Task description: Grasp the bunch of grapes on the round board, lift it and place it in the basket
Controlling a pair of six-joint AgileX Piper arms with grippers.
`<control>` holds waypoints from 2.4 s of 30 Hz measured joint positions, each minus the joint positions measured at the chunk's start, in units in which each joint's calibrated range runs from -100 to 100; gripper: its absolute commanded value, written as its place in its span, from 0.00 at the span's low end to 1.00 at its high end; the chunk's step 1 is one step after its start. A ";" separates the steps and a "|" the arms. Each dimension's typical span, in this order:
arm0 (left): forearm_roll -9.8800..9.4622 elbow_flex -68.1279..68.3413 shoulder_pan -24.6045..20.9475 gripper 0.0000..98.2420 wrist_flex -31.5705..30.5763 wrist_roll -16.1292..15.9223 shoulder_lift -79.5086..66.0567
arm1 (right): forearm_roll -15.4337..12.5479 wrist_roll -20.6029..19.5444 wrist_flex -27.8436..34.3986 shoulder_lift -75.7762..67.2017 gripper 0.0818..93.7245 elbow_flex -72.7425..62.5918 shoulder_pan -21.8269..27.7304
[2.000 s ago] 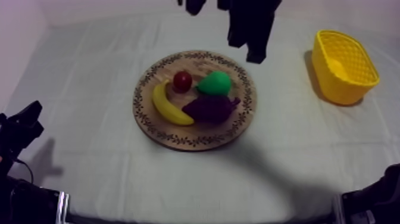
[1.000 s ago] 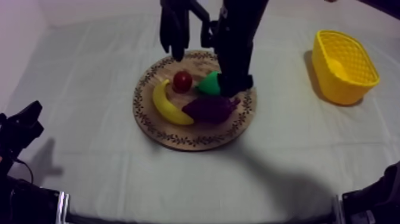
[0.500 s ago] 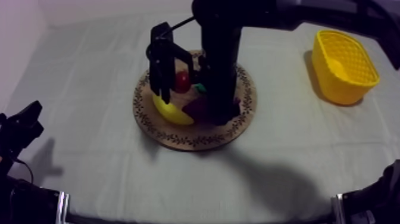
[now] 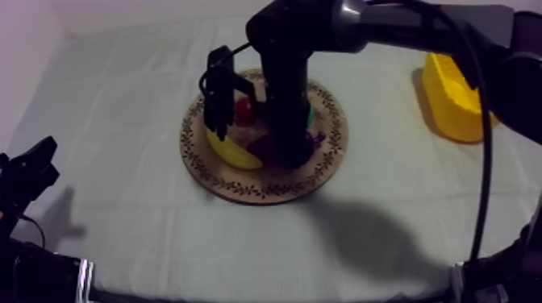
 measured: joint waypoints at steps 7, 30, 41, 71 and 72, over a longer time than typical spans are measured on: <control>0.00 0.00 0.00 0.00 0.00 0.00 0.00 | 0.81 -0.18 0.16 2.92 0.90 -1.82 0.29; 0.00 0.00 0.00 0.00 0.00 0.00 0.00 | 0.23 1.82 -1.32 1.04 0.33 -0.54 1.59; 0.00 0.00 0.00 0.00 0.00 0.00 0.00 | -1.29 1.72 -2.76 -10.22 0.33 2.59 3.27; 0.00 0.00 0.00 0.00 0.00 0.00 0.00 | 1.90 -11.62 -29.48 -34.90 0.31 10.99 23.03; 0.00 0.00 0.00 0.00 0.00 0.00 0.00 | 2.04 -11.89 -29.80 -34.90 0.31 10.99 23.75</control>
